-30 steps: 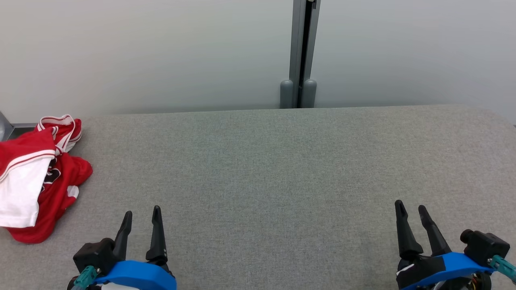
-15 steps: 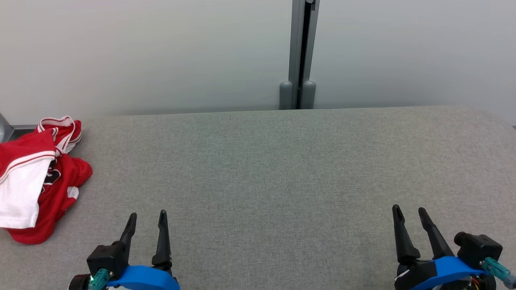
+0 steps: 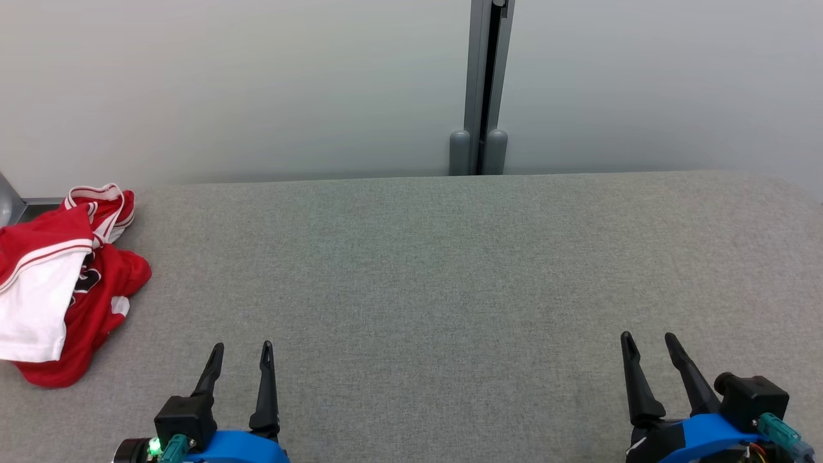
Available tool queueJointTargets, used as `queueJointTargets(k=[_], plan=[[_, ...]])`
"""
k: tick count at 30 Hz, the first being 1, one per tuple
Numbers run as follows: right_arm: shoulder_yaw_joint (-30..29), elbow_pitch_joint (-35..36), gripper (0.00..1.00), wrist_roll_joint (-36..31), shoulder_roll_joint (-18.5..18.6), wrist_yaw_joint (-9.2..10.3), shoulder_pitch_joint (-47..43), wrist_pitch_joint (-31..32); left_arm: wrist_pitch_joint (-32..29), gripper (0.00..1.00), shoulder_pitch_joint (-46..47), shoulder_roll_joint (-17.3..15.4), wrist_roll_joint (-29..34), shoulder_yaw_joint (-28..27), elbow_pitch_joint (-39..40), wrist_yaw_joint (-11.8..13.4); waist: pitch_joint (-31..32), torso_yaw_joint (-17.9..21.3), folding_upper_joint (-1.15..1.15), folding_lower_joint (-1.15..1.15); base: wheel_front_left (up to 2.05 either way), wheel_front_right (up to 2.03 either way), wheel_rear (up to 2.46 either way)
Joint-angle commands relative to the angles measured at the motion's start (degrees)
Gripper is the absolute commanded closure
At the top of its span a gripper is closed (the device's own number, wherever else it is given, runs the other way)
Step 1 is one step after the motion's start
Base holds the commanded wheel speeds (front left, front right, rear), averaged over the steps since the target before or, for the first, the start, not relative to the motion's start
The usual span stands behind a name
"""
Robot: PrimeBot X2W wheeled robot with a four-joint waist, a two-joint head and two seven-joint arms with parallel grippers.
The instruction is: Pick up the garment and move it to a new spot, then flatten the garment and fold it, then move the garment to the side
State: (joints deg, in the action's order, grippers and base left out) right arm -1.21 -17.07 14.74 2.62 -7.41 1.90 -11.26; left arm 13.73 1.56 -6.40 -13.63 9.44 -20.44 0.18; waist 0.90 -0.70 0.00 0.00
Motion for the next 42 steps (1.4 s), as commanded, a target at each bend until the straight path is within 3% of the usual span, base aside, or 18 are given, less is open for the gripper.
queueJointTargets(k=[1, 12, 26, 30, 37, 42], plan=[[-0.01, 0.02, 0.0, -1.32, 0.43, -0.13, -0.59, -0.6, 0.49, 0.0, 0.68, -0.13, 1.0, 0.05, -0.11, 0.42, 0.0, 0.0, 0.0, 0.0, 0.0, 0.0, 0.0], [0.17, -0.47, 0.0, -5.15, 0.45, -0.09, -0.98, -1.52, 1.45, 0.0, 0.29, -0.3, 3.97, 1.02, -0.58, 1.19, 0.23, 0.02, 0.0, 0.0, 0.0, 0.0, 0.0], [-0.24, -0.26, 0.0, -4.51, 0.42, -0.09, -1.49, -1.69, 1.03, 0.0, 0.43, -0.68, 2.93, 1.48, 0.14, 1.5, 0.42, -1.16, 0.0, 0.0, 0.0, 0.0, 0.0], [-0.89, -0.05, 0.0, -4.95, 0.41, -0.09, -1.94, -1.67, 1.1, 0.0, 1.12, -0.59, 2.78, 1.78, 0.33, 1.56, 0.31, -4.98, 0.0, 0.0, 0.0, 0.0, 0.0], [-0.03, 0.41, 0.0, -4.51, 0.39, -0.09, -1.58, -1.71, 1.08, 0.0, 0.53, -1.61, 2.58, 1.43, 1.2, 2.11, 0.12, -16.09, 0.0, 0.0, 0.0, 0.0, 0.0], [0.59, 0.33, 0.0, -4.08, 0.4, -0.08, -1.37, -1.93, 1.02, 0.0, -0.05, -2.08, 2.18, 1.23, 2.12, 2.48, -0.36, -21.82, 0.0, 0.0, 0.0, 0.0, 0.0]])
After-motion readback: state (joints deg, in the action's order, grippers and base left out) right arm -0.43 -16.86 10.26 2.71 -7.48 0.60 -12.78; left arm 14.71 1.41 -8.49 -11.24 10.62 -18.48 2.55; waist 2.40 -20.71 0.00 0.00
